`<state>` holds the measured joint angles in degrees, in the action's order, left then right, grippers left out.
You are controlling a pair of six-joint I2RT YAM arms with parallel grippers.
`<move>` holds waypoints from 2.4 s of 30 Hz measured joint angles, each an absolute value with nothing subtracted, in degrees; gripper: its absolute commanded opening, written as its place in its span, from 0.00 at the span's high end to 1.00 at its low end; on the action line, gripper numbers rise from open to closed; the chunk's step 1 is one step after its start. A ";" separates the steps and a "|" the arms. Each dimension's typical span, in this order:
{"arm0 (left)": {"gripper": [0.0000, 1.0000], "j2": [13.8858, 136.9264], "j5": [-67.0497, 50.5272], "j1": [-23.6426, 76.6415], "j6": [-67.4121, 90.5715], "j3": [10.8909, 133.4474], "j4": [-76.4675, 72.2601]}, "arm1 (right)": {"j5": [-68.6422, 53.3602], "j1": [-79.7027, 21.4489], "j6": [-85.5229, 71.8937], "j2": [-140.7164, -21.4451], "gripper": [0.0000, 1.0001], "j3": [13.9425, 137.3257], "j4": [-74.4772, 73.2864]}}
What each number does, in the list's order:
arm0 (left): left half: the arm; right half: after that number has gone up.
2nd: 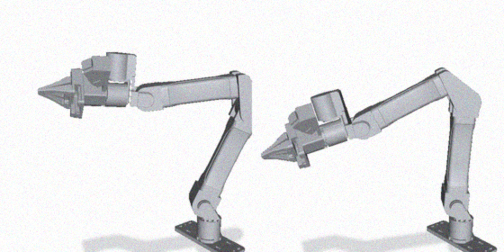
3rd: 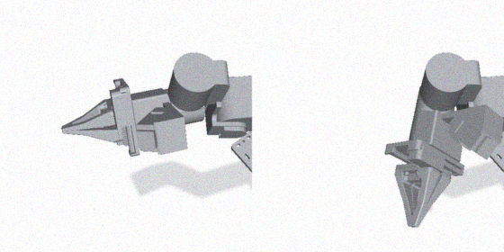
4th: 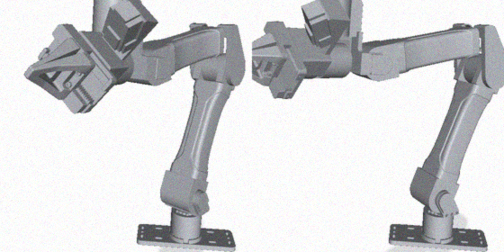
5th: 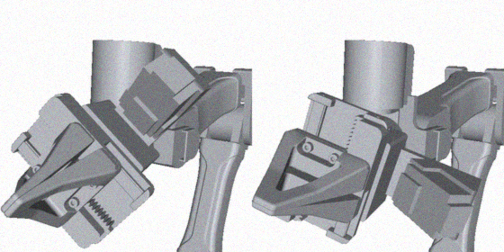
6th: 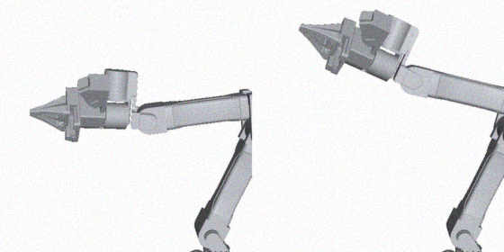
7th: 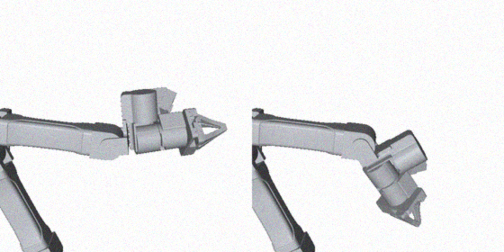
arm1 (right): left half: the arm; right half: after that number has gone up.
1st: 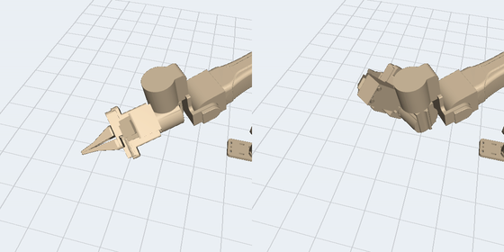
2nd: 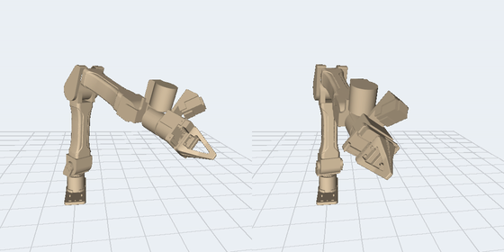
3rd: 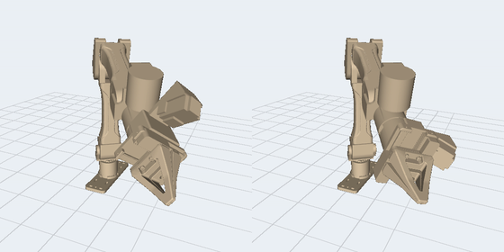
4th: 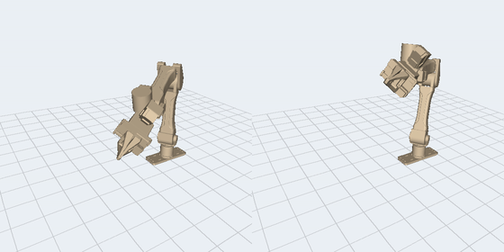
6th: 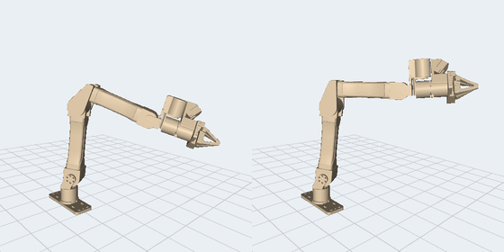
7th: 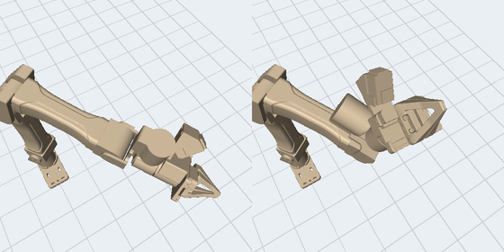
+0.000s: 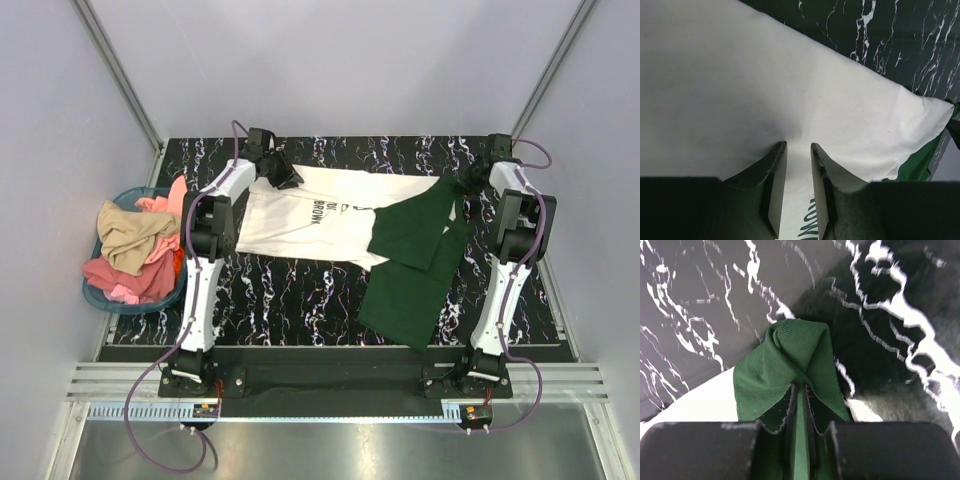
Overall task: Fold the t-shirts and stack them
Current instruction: Fold the tshirt
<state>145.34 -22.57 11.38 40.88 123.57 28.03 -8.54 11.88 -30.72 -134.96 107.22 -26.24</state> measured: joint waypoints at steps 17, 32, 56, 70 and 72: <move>0.61 128.97 -27.81 11.42 38.00 102.30 26.37 | -13.54 12.49 -29.47 -147.17 0.59 133.69 -36.10; 0.55 92.82 -25.43 11.75 29.21 72.01 32.49 | -2.07 12.75 -45.52 -81.84 0.52 60.05 -49.93; 0.54 91.94 -21.96 11.20 27.44 67.35 35.07 | -3.92 10.98 -46.39 -72.29 0.51 35.11 -47.33; 0.53 92.88 -17.56 10.68 28.95 67.35 35.00 | 1.58 7.92 -44.77 -77.65 1.00 38.28 -47.44; 0.53 92.84 -16.73 10.68 28.93 66.92 34.57 | 2.55 7.90 -44.42 -78.08 1.00 38.98 -47.46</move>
